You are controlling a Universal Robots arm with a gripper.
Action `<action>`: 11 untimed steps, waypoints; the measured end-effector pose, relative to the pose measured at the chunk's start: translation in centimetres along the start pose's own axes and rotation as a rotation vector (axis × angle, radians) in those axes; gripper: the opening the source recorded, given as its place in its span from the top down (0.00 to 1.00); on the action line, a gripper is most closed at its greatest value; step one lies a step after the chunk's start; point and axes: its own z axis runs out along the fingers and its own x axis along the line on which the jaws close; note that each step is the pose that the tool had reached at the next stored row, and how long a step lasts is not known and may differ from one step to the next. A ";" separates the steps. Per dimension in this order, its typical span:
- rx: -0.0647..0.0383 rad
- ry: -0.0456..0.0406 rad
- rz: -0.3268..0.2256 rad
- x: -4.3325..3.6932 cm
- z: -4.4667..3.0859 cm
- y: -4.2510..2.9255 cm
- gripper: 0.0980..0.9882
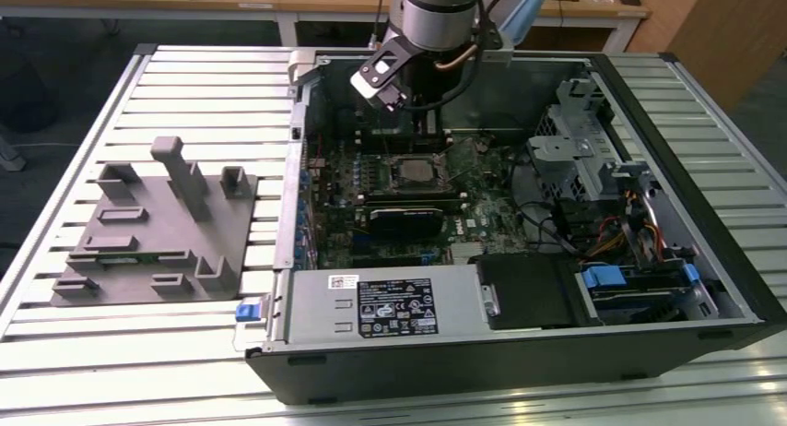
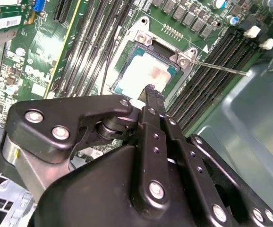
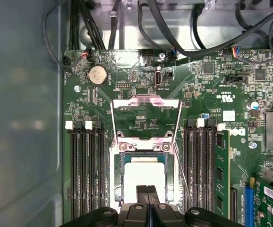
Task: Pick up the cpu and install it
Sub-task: 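Close the cpu cover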
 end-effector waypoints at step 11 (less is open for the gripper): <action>0.000 0.0047 0.000 -0.33 -1.61 0.05 0.99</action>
